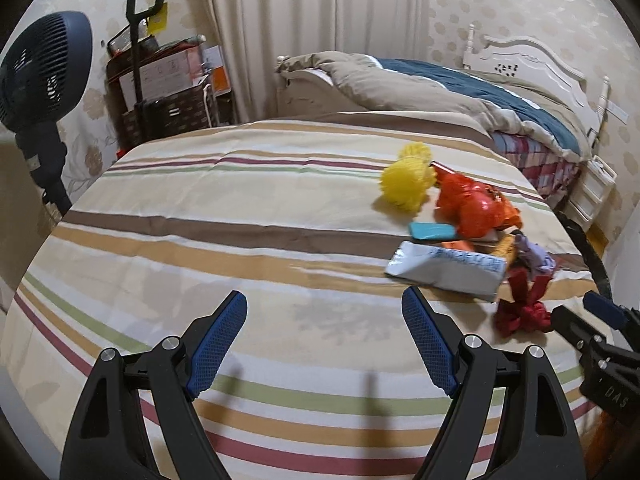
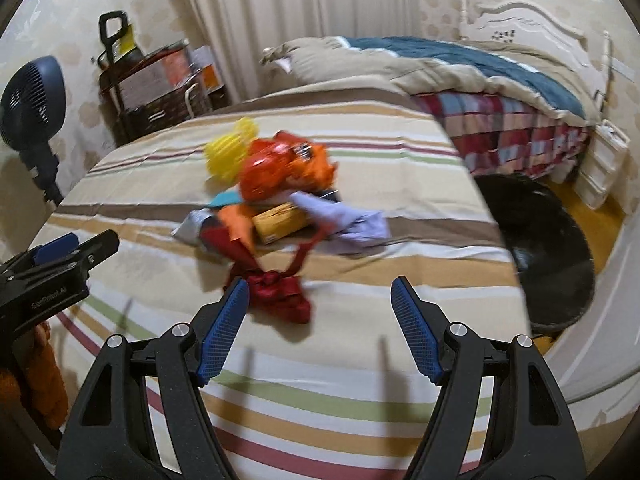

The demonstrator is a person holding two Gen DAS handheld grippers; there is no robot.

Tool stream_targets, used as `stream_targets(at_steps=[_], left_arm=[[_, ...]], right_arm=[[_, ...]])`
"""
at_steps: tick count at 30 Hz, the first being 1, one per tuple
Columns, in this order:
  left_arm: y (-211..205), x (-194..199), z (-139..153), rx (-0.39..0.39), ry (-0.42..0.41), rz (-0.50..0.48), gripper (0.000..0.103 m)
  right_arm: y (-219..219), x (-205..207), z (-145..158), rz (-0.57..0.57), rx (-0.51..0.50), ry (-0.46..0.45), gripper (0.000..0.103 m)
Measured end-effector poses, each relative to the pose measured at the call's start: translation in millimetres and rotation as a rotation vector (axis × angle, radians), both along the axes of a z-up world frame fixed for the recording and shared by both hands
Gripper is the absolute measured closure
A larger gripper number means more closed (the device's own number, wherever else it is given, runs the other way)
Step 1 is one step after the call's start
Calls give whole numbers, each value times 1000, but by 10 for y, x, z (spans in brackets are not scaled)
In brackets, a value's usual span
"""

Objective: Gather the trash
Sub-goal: 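Move the right tool back to the table and grasp the red ribbon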

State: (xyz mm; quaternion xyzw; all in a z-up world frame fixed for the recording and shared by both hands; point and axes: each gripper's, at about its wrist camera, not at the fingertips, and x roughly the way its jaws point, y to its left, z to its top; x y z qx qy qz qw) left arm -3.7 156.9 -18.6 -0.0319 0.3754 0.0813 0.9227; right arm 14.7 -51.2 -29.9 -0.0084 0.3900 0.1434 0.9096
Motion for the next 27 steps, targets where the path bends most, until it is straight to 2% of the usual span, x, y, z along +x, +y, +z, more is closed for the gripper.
stream_targets(at_steps=[8,10,11,14,20,27], left_arm=[[44,-12,-67,-10,7,3,23],[34,-12,-82,-12,11,0,23],[38,-9,-86,-13,12,-1,23],[20,-3,-84,-18,13,-8,23],[-97,-1,-69,-18,6,-44,23],[-334,5,-64,-24,6,-95,23]], right_arm=[[243,95,-117,52,-46,37,34],[271,119,-144,63,-60,45,43],[286,126,-156,72,-63,52,53],[319,115,-189,89,-73,63,74],[236,53,-178,83,-60,61,78],[-66,-5,-111,13,-65,29,79]])
